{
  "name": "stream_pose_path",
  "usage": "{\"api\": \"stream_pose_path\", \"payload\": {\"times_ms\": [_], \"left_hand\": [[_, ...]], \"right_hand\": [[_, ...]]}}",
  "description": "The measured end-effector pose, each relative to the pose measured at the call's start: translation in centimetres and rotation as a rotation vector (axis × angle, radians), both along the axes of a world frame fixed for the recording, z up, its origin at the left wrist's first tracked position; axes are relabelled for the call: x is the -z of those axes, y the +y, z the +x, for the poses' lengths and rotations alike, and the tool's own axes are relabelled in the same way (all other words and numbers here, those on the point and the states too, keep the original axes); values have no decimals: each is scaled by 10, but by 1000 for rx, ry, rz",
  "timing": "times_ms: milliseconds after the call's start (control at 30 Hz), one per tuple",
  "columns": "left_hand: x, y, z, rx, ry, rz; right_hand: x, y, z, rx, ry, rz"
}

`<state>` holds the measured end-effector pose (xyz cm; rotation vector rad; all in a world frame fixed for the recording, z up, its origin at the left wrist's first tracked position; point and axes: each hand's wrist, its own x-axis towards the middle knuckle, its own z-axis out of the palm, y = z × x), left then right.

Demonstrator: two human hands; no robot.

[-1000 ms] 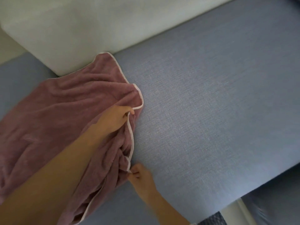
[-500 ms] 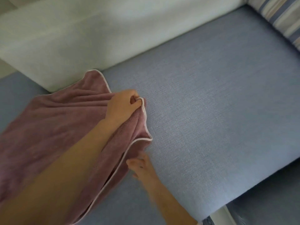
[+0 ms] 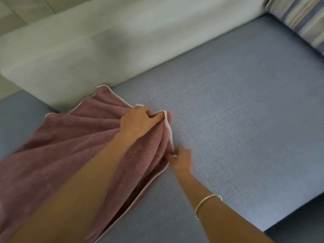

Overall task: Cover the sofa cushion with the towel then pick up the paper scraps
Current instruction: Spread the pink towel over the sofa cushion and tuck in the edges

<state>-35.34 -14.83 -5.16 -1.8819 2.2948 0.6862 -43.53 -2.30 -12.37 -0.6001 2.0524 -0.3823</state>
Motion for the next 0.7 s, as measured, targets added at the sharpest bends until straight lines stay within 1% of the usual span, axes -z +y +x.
{"api": "stream_pose_path", "payload": {"times_ms": [33, 67, 133, 200, 267, 333, 467, 600, 700], "left_hand": [[4, -1, 1, -7, 0, 19], [9, -1, 1, -16, 8, 45], [19, 0, 1, -59, 33, 128], [29, 1, -2, -114, 112, 197], [39, 3, -10, -128, 214, 207], [45, 7, -24, -123, 278, 218], [50, 19, -77, -107, 398, 286], [59, 31, -146, -40, 459, 334], [61, 43, -198, 35, 547, 368]], "right_hand": [[2, 1, 2, -100, 52, -28], [3, 4, 3, -121, 68, -76], [7, 12, -3, -50, 13, -188], [3, 25, -22, 95, -14, -237], [-1, 44, -50, 274, 9, -225], [-7, 61, -80, 402, 45, -205], [-24, 79, -145, 476, 138, -212], [-37, 91, -213, 547, 298, -212], [-44, 106, -255, 670, 426, -190]]}}
